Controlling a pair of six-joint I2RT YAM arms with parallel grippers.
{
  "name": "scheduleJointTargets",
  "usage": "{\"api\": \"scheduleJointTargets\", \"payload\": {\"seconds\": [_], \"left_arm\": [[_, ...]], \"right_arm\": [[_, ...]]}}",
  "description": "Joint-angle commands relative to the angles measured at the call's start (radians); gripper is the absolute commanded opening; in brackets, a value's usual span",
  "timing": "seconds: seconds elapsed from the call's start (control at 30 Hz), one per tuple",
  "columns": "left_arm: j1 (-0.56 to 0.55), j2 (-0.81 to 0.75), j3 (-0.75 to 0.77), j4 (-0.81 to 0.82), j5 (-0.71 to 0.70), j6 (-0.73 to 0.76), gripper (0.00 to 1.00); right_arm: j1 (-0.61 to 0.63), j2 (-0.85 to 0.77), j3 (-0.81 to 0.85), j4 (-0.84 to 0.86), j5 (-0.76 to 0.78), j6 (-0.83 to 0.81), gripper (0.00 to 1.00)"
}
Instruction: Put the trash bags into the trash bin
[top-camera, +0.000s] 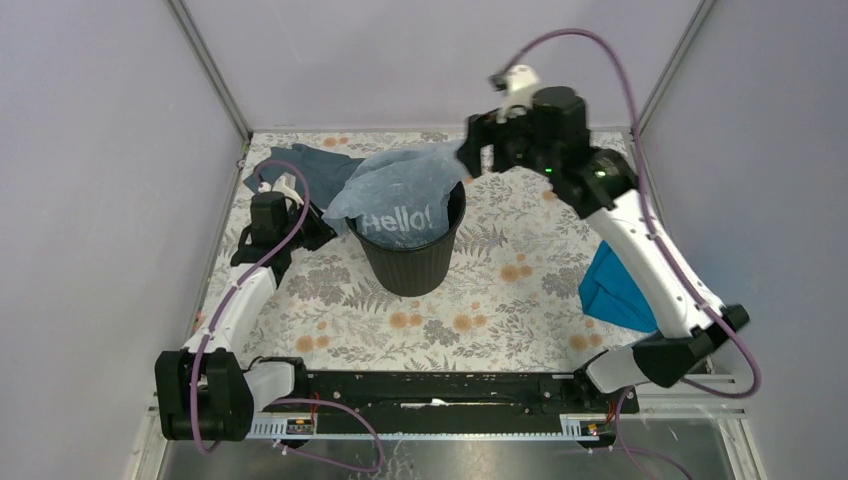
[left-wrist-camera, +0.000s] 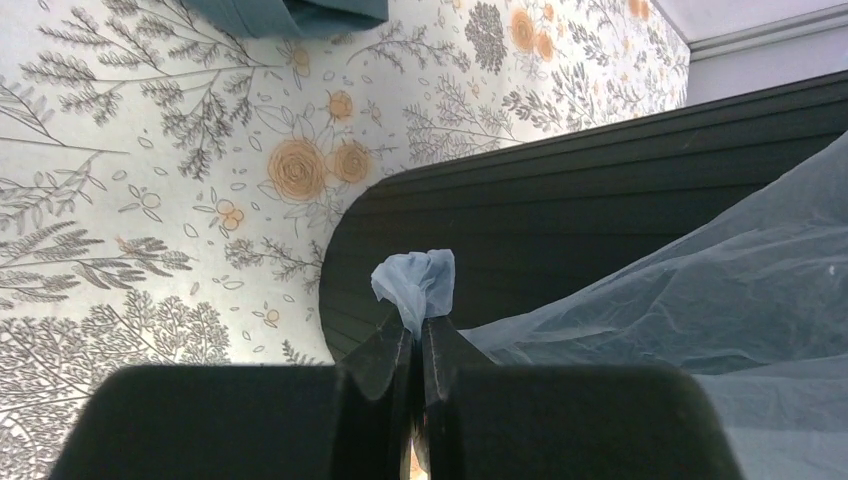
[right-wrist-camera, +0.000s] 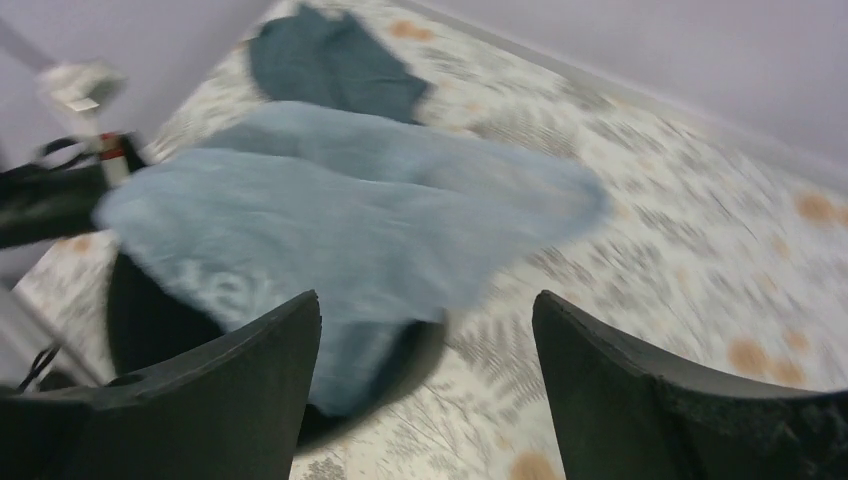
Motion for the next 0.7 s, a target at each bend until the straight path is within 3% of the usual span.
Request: {"api": "scheduleJointTargets", "payload": {"seconds": [0.0,0.1,0.27,0.4,0.67], "left_arm": [[0.005,-0.012,-0.021,0.081,0.071,-0.028,0.06],[0.006,-0.017,-0.02,0.079,0.085,-0.025,0.06],[0.005,-0.03,-0.004,0.076,0.117,-0.02,0.06],[0.005,-0.036,0.001,0.07,0.127,-0.009,0.06],[0.005,-0.033,-0.003,0.069,0.15,0.005,0.07]], "right_arm": [[0.193,0.15,0.182,-0.049,-0.107,-0.198,0.84],[0.203,0.227,0.243,-0.006,-0.217,-0.269,0.86],[0.201,0.39,0.418,-0.004,-0.251,-0.245,0.87],[0.202,0.55,0.606,-0.099,-0.298,-0.173,0.79],[0.201,0.578,0.529,-0.114,-0.441,-0.255,0.84]]}}
